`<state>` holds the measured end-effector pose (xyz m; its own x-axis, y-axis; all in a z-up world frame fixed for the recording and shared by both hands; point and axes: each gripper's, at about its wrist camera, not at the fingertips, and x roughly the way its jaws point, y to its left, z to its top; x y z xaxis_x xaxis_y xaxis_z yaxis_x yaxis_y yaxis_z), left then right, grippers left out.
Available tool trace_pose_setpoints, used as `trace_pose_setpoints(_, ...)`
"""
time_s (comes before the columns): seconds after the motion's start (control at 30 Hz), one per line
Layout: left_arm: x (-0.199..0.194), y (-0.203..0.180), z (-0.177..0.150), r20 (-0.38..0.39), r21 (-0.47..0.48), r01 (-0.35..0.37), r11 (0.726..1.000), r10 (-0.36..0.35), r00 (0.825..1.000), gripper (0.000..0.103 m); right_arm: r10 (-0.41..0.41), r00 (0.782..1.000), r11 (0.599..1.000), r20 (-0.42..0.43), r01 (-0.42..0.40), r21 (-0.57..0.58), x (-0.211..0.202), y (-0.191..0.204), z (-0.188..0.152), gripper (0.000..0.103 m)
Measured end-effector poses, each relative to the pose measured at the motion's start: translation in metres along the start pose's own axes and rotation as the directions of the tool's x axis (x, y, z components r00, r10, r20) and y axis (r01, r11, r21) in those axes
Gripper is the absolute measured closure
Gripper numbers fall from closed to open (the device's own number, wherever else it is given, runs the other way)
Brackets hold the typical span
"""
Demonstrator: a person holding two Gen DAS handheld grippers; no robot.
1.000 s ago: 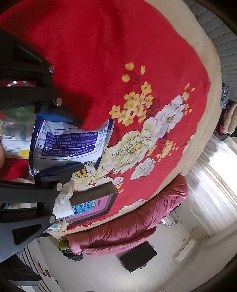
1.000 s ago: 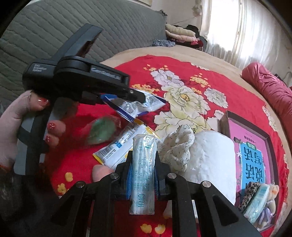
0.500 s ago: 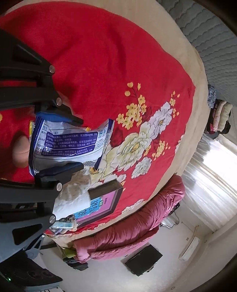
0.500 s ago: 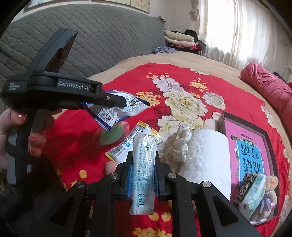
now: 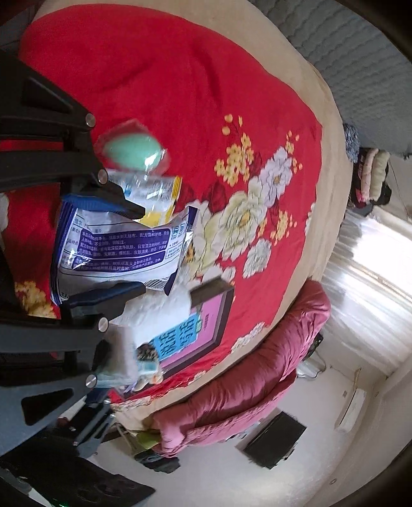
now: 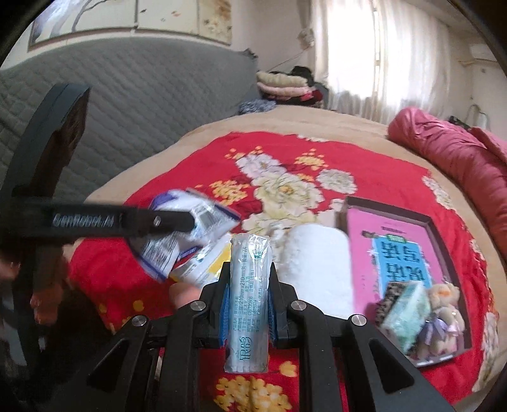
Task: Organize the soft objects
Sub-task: 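Carry the snack bag and white cylindrical pack over the pink tray with both tools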
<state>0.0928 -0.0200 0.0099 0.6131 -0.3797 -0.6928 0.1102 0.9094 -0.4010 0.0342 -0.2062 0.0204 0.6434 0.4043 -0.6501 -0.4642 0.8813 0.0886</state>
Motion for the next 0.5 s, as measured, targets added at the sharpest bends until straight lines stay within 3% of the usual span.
trace_pose_setpoints(0.23,-0.001,-0.037,-0.015,-0.007,0.060,0.002,0.998,-0.002,1.000,0.062,-0.051,0.998,0.997,0.047,0.048,0.069,-0.023,-0.025,-0.006,0.084)
trace_pose_setpoints(0.5,-0.004,-0.063,-0.027,-0.006,0.113,-0.053,0.992,0.054,0.999,0.062,-0.077,0.993,0.990,0.088,0.066,0.121,-0.042,-0.042,-0.010,0.084)
